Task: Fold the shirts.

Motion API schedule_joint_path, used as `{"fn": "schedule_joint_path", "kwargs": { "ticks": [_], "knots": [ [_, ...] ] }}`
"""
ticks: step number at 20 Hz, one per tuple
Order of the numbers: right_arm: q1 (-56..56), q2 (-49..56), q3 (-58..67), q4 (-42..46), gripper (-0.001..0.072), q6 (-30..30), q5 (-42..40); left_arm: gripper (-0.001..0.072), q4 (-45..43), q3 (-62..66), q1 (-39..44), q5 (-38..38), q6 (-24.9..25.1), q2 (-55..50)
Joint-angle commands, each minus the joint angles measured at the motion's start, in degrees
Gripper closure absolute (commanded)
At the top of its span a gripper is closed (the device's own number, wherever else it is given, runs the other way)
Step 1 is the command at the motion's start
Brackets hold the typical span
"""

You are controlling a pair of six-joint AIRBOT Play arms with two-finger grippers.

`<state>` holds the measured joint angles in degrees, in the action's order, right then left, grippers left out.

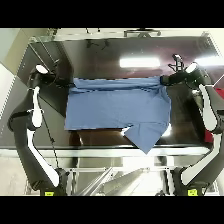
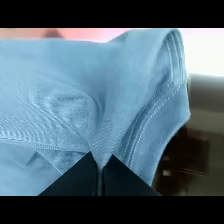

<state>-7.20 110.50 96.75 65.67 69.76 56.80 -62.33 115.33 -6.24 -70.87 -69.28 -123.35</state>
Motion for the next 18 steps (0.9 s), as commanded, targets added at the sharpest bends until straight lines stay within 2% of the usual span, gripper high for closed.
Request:
{"fn": "schedule_joint_path", "kwargs": {
  "ticks": [1,3,4,5,6,7,9,10,11,14,16,18],
  "knots": [
    [0.7,0.2,0.0,6.0,0.0697,3.2,1.9,0.0697,-10.2,1.6,3.1,0.1,-3.0,-0.1],
    [1.2,0.2,0.0,6.6,0.069,3.1,3.5,0.0696,-10.0,2.6,3.8,0.1,-3.0,0.0],
    [1.3,0.2,0.0,6.5,0.0499,3.1,4.3,0.0684,-10.0,2.8,4.3,-0.6,-3.1,0.1],
    [1.3,0.0,0.1,6.6,0.0208,3.2,5.7,0.0538,-10.0,2.8,4.3,-2.1,-3.3,0.5],
    [1.3,-0.6,0.5,6.7,0.0205,3.9,7.7,0.0377,-9.9,2.8,4.3,-4.2,-3.3,1.3],
    [0.9,-1.6,1.4,7.1,0.0205,6.1,9.6,0.0361,-10.0,2.8,4.3,-6.8,-3.4,2.7],
    [-1.0,-5.5,2.6,7.0,0.0206,8.5,13.5,0.0362,-10.1,2.8,3.5,-11.3,-3.5,6.1],
    [-2.1,-8.4,2.6,7.0,0.0248,9.0,15.8,0.0362,-10.1,2.5,2.6,-13.4,-4.6,8.4],
    [-3.2,-11.1,2.5,6.9,0.0332,9.2,18.6,0.0362,-10.1,1.2,1.5,-14.6,-5.7,10.8],
    [-7.1,-21.0,-3.7,5.1,0.0345,9.2,23.8,0.0362,-10.0,-10.2,-3.4,-19.6,-6.9,19.6],
    [-9.7,-28.5,-12.4,4.6,0.0344,9.1,24.1,0.0361,-9.9,-23.7,-7.0,-18.0,-6.6,26.6],
    [-12.5,-36.2,-22.1,4.6,0.0344,9.1,23.6,0.0361,-9.5,-37.9,-10.0,-12.2,-4.7,32.5]
  ]
}}
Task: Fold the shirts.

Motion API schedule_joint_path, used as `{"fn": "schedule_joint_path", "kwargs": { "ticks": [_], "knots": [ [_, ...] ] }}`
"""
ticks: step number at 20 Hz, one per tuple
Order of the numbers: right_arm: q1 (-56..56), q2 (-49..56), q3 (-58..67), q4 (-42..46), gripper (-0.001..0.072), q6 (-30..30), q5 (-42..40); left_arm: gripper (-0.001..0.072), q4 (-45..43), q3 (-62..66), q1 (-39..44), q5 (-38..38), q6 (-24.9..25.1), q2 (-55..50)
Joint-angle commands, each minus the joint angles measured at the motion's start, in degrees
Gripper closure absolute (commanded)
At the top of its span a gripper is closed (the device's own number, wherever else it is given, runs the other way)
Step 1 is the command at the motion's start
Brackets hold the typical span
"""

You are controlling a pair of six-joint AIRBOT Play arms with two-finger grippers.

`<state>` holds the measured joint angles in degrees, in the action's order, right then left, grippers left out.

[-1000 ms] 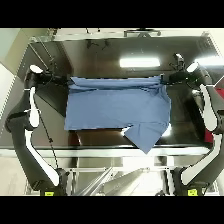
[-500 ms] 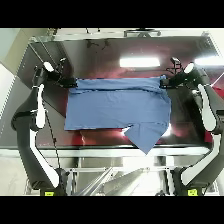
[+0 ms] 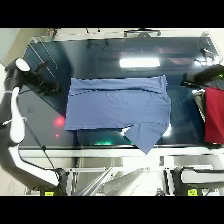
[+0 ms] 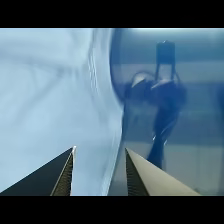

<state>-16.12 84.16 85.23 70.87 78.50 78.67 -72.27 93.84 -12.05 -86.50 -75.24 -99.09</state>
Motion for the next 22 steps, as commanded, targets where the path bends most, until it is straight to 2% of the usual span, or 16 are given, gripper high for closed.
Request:
{"fn": "schedule_joint_path", "kwargs": {
  "ticks": [1,3,5,6,7,8,9,10,15,16,17,18,19,21,22],
  "knots": [
    [-5.0,-13.4,-14.9,-0.7,0.0343,0.5,1.4,0.0361,0.3,-22.4,-5.4,6.3,2.0,10.4],
    [-8.2,-20.0,-22.6,-2.7,0.0343,0.9,0.3,0.0361,0.4,-32.0,-7.3,12.3,2.8,12.8],
    [-11.8,-24.7,-28.0,-5.7,0.0343,0.2,0.0,0.036,1.8,-36.7,-8.0,15.2,3.5,12.9],
    [-14.1,-26.5,-30.6,-6.4,0.0341,-0.3,0.5,0.0356,4.9,-38.6,-8.0,16.3,5.9,12.9],
    [-16.1,-27.6,-33.1,-7.0,0.0318,-0.2,1.2,0.0292,8.2,-39.8,-7.9,17.1,7.9,12.6],
    [-18.1,-28.2,-36.3,-7.7,0.0216,-0.3,1.8,0.0273,11.5,-40.7,-7.6,17.9,9.7,12.2],
    [-19.9,-28.6,-40.1,-8.6,0.0185,-0.3,2.0,0.0273,13.0,-41.2,-7.0,18.5,10.4,11.7],
    [-20.6,-28.8,-43.9,-9.7,0.0185,-0.9,1.3,0.0273,13.3,-41.5,-6.2,18.7,10.6,10.7],
    [-16.2,-27.8,-60.8,-17.4,0.0186,-4.0,-11.3,0.0275,16.9,-40.9,-2.6,18.0,11.0,6.1],
    [-14.1,-26.7,-62.4,-17.8,0.0186,-4.0,-13.4,0.0296,16.8,-40.2,-2.0,17.6,10.9,5.6],
    [-11.6,-25.1,-63.4,-18.7,0.0186,-4.3,-15.4,0.0374,16.9,-39.3,-1.9,17.2,10.9,5.3],
    [-9.1,-23.1,-63.5,-20.6,0.0186,-5.2,-17.0,0.0387,16.9,-38.2,-1.5,17.1,10.9,5.4],
    [-6.8,-21.3,-63.5,-23.5,0.0186,-7.0,-18.9,0.0445,16.9,-37.0,-1.5,16.7,10.9,5.4],
    [-1.8,-16.5,-63.5,-29.2,0.0187,-9.7,-23.1,0.0604,16.9,-35.3,-1.5,15.8,10.9,5.4],
    [0.0,-13.9,-63.4,-31.4,0.0216,-10.9,-23.9,0.0631,16.9,-35.0,-1.5,15.8,10.9,5.4]
  ]
}}
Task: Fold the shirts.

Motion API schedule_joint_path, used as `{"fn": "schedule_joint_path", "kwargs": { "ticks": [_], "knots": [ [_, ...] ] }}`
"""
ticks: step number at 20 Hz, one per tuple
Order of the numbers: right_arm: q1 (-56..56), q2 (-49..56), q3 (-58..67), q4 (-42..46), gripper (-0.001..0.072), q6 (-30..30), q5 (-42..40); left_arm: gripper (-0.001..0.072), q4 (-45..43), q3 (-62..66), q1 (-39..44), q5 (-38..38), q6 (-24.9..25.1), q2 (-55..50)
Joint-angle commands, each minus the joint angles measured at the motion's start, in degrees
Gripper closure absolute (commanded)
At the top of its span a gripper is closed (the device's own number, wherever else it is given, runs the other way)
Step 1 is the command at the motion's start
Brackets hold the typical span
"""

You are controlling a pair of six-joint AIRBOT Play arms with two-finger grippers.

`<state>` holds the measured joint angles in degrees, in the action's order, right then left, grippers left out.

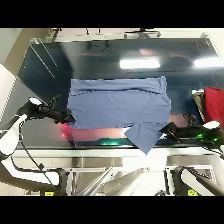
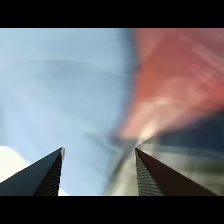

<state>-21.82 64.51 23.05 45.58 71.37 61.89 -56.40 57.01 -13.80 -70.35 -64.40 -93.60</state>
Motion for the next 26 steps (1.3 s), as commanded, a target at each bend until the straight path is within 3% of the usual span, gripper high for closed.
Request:
{"fn": "schedule_joint_path", "kwargs": {
  "ticks": [1,3,4,6,8,10,12,14,18,20,26],
  "knots": [
    [7.1,8.0,-1.0,-8.6,0.029,-5.9,-7.3,0.0631,1.0,1.8,0.2,-0.2,0.1,-0.1],
    [7.9,11.1,0.7,-13.0,0.0496,-10.9,-4.6,0.0633,1.0,1.8,0.2,-0.4,0.1,0.0],
    [7.8,11.3,2.1,-13.7,0.0608,-12.4,-2.4,0.0684,1.0,1.8,0.2,-0.7,0.1,0.5],
    [7.1,9.3,6.0,-12.7,0.0695,-12.6,2.3,0.0683,0.9,1.8,0.2,-1.1,0.4,2.2],
    [5.3,5.6,10.1,-7.9,0.0695,-8.5,5.8,0.0684,-2.0,1.8,-0.1,-2.1,0.2,4.0],
    [3.0,2.2,13.2,3.2,0.0695,-0.6,8.0,0.0684,-5.8,1.8,-0.5,-3.6,-1.7,5.1],
    [1.2,-0.3,14.2,9.2,0.0695,2.4,8.9,0.0684,-6.5,1.8,-1.2,-4.0,-2.7,6.0],
    [0.5,-1.5,15.7,8.0,0.0696,1.9,9.4,0.0683,-6.4,2.0,-1.4,-4.2,-3.2,7.2],
    [1.7,-1.2,25.1,-3.8,0.0695,-3.5,9.7,0.0688,-6.6,9.4,0.2,-9.8,-3.9,7.5],
    [4.2,1.0,31.2,-5.2,0.0695,-4.1,7.2,0.0688,-6.5,14.7,1.9,-8.2,-5.2,7.4],
    [10.6,19.2,48.2,-4.2,0.0695,-4.2,-1.4,0.0689,-6.6,32.8,6.9,-7.1,-6.8,-2.9]
  ]
}}
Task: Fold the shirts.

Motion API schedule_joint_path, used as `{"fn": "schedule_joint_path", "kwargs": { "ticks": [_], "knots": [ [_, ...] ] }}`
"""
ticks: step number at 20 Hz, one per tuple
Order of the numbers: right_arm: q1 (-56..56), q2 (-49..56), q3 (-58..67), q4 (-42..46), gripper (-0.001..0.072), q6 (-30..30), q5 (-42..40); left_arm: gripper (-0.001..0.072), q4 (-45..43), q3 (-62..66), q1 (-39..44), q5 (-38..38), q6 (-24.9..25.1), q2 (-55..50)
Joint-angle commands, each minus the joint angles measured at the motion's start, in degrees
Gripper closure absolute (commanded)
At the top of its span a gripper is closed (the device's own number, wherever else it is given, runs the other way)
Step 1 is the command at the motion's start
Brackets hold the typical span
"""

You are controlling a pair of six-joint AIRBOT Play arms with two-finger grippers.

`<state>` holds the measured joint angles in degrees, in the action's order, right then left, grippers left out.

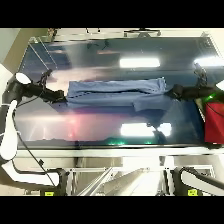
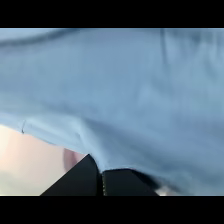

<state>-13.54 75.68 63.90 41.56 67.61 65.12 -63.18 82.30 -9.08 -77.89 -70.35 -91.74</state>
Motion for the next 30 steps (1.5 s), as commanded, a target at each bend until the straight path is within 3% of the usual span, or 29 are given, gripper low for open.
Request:
{"fn": "schedule_joint_path", "kwargs": {
  "ticks": [1,5,9,13,17,18,20,22,24,27,30],
  "knots": [
    [2.6,11.4,9.4,0.1,0.0695,-0.4,-6.4,0.0689,-0.3,10.0,2.8,0.7,-0.9,-7.3],
    [2.6,24.6,17.5,2.2,0.0695,-1.9,-8.5,0.069,-0.3,19.5,3.1,4.7,-2.5,-16.9],
    [3.3,31.8,20.7,2.2,0.0695,-5.8,-9.8,0.069,-0.3,27.6,3.7,3.0,-3.4,-26.3],
    [3.9,32.2,20.8,8.0,0.0695,-1.1,-12.0,0.07,-2.3,31.7,4.3,0.8,-7.8,-31.3],
    [4.8,32.2,21.3,11.4,0.0694,0.7,-11.7,0.0696,-5.9,31.9,5.4,0.4,-8.6,-31.4],
    [5.2,32.2,21.7,11.4,0.0666,0.7,-11.7,0.0677,-5.7,31.9,5.4,0.2,-8.6,-31.4],
    [5.8,32.1,23.9,11.2,0.0358,-0.1,-9.2,0.0457,-5.5,33.6,5.9,-2.5,-8.6,-31.3],
    [5.7,31.5,27.9,11.4,0.031,-0.8,-4.5,0.0457,-3.4,37.2,6.1,-6.7,-8.6,-31.1],
    [4.3,30.7,31.8,12.0,0.0075,1.1,-0.7,0.0456,-1.2,38.0,6.1,-6.9,-8.2,-29.3],
    [0.6,31.3,32.6,14.3,0.0059,5.4,3.7,0.0369,-1.7,32.0,5.7,-2.1,-7.0,-24.3],
    [-3.0,33.4,32.6,13.5,0.0058,5.7,9.6,0.0369,-1.7,32.3,4.5,-2.3,-6.6,-23.2]
  ]
}}
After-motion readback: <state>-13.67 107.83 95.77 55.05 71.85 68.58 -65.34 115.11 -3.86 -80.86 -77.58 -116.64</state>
